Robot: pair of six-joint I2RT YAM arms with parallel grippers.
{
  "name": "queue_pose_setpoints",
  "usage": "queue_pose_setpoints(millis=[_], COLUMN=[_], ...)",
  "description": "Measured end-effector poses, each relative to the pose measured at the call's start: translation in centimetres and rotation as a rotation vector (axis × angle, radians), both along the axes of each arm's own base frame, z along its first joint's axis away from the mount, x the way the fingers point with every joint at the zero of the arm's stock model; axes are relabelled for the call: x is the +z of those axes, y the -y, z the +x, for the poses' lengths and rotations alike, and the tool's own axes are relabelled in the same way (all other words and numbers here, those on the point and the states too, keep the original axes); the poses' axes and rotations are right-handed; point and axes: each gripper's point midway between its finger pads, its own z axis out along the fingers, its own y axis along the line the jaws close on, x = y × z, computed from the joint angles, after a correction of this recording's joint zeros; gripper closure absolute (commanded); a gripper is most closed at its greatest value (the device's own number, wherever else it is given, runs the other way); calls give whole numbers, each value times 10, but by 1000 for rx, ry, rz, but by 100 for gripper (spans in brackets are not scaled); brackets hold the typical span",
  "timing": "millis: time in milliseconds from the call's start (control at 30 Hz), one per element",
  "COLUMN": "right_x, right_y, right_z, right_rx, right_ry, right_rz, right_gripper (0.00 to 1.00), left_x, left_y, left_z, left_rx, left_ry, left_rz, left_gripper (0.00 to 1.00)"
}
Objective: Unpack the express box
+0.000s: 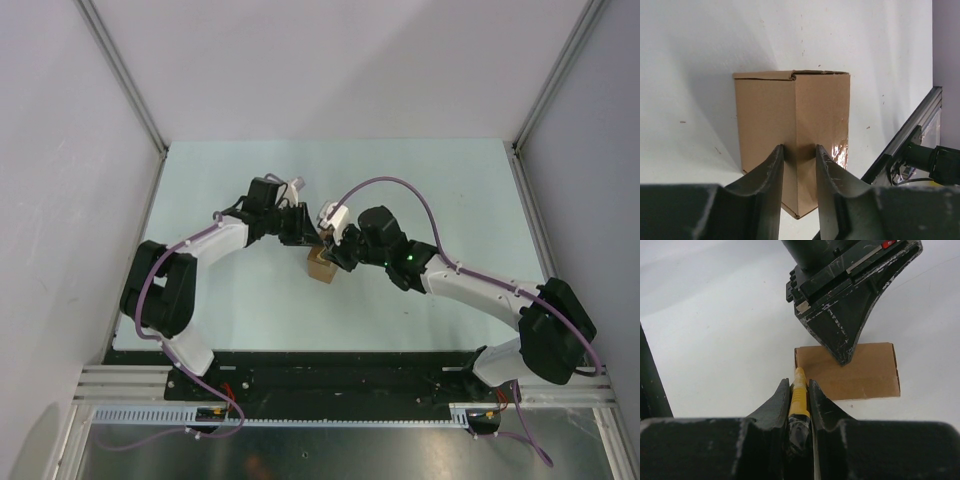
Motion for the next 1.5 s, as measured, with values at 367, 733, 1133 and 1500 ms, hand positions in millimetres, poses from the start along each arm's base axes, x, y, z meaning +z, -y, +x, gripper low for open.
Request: queue_pose_setpoints(millis=[367, 733, 1133, 1500], right_x=[-2, -5, -6, -5], right_y=[2, 5, 16, 29], right_z=[-2, -3, -4, -3], right_rx=[64, 91, 78, 64], right_ry=[64, 95, 98, 108], right_rz=[-66, -117, -161, -201], right_gripper=[100, 100, 100, 100], left_x=[1, 1, 0, -1], left_y=[-3, -3, 3, 12], left_z=[2, 2, 1, 2], left_rx=[-43, -53, -64, -79], left_ry=[28, 45, 66, 94], left_rz=[71, 108, 156, 180], left_gripper=[78, 79, 81, 83])
